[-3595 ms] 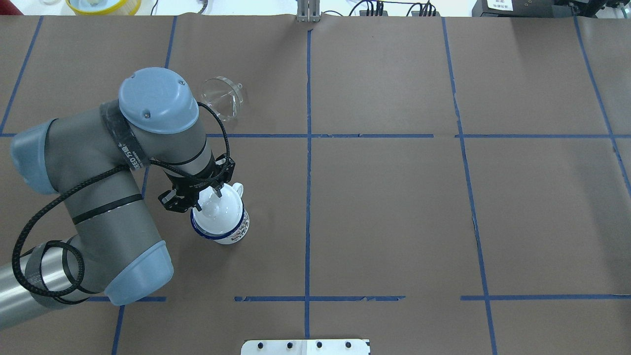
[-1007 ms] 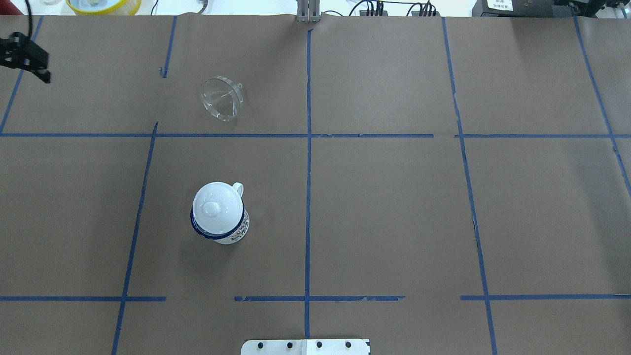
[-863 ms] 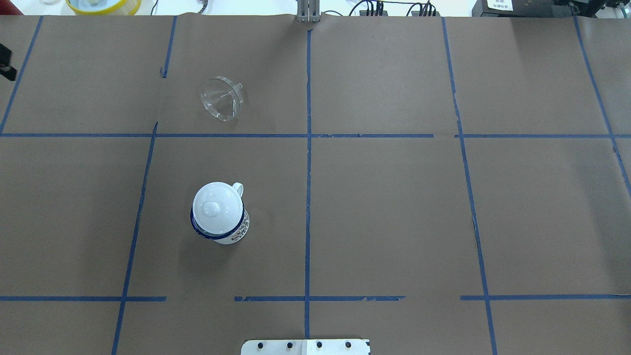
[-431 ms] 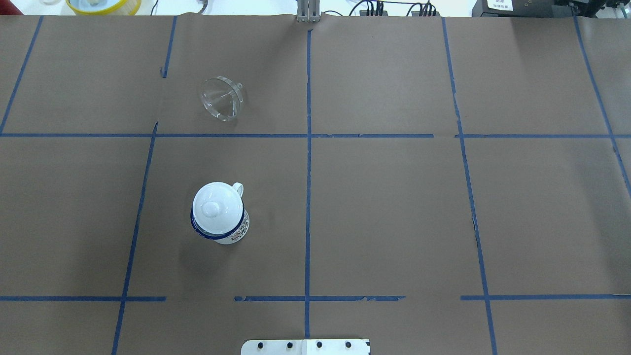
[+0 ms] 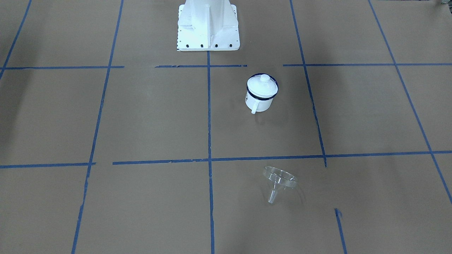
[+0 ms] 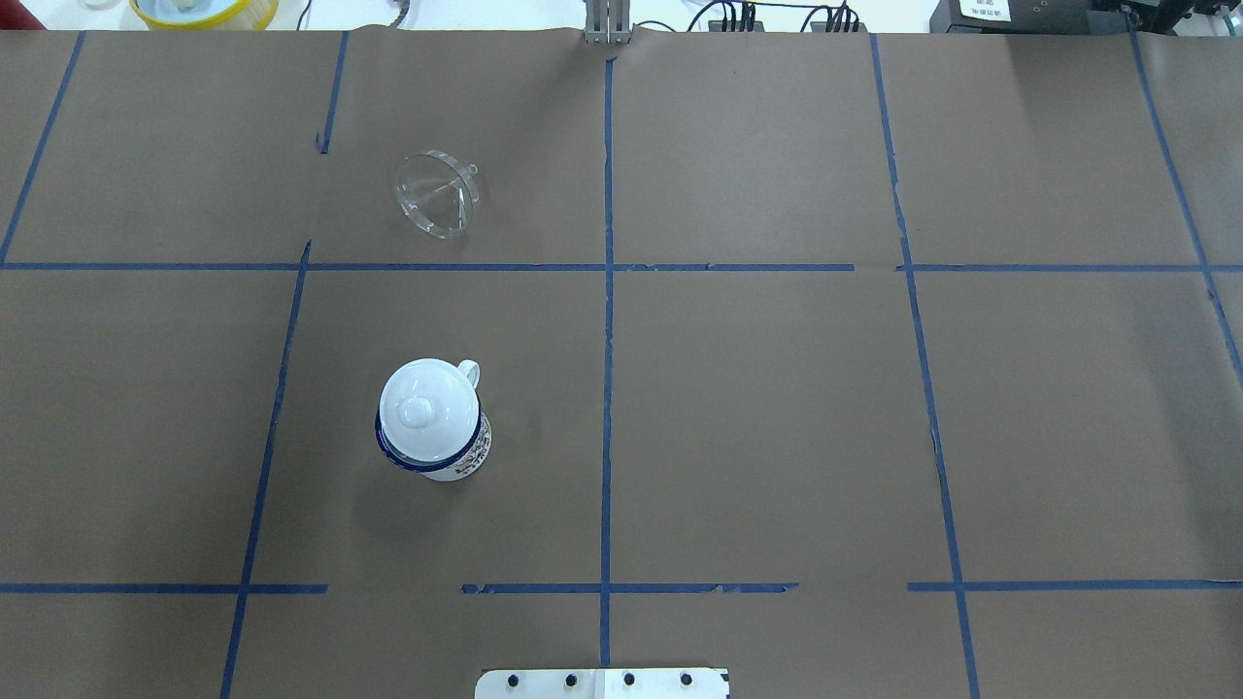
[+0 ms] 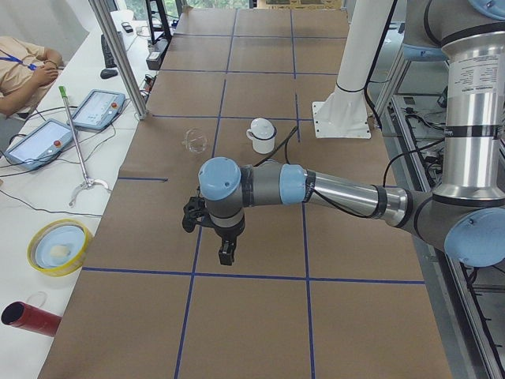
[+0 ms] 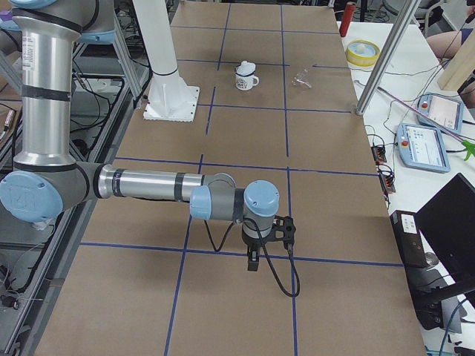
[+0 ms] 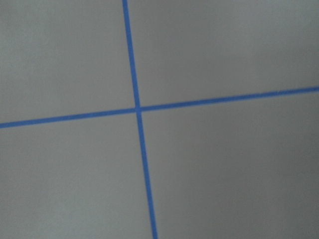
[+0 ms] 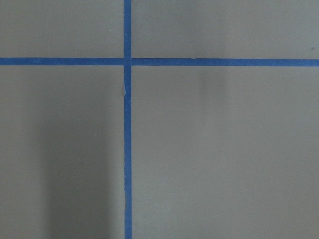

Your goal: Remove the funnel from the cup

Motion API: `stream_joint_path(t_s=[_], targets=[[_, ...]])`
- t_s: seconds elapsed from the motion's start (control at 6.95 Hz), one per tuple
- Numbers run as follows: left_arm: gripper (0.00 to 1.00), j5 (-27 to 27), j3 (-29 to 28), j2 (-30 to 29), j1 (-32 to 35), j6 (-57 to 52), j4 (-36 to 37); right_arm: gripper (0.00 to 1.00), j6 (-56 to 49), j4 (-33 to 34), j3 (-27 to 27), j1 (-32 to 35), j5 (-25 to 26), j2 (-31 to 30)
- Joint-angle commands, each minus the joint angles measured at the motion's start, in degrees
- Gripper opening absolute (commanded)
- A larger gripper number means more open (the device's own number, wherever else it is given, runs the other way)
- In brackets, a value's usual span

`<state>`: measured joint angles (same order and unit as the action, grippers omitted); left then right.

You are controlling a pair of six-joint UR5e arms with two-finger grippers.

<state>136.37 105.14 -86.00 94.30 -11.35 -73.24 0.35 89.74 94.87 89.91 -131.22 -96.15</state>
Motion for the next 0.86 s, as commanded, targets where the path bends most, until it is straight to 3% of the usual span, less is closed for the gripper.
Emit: stream_joint_path(t_s=[0.0,0.14,0.72], targets=[[1.0,-8.1,0.5,0.0,0.7,2.9,-2.1,1.0,0.0,0.0,0.1,0.0,0.0,0.0],[1.0,-10.0,1.0,-0.4,0.8,3.6,-2.8,1.0,0.0,0.0,0.1,0.0,0.0,0.0],[1.0,-3.4,-4.3,-4.4,0.8,2.9,-3.0,1.0,0.0,0.0,0.0,0.0,0.0,0.0]])
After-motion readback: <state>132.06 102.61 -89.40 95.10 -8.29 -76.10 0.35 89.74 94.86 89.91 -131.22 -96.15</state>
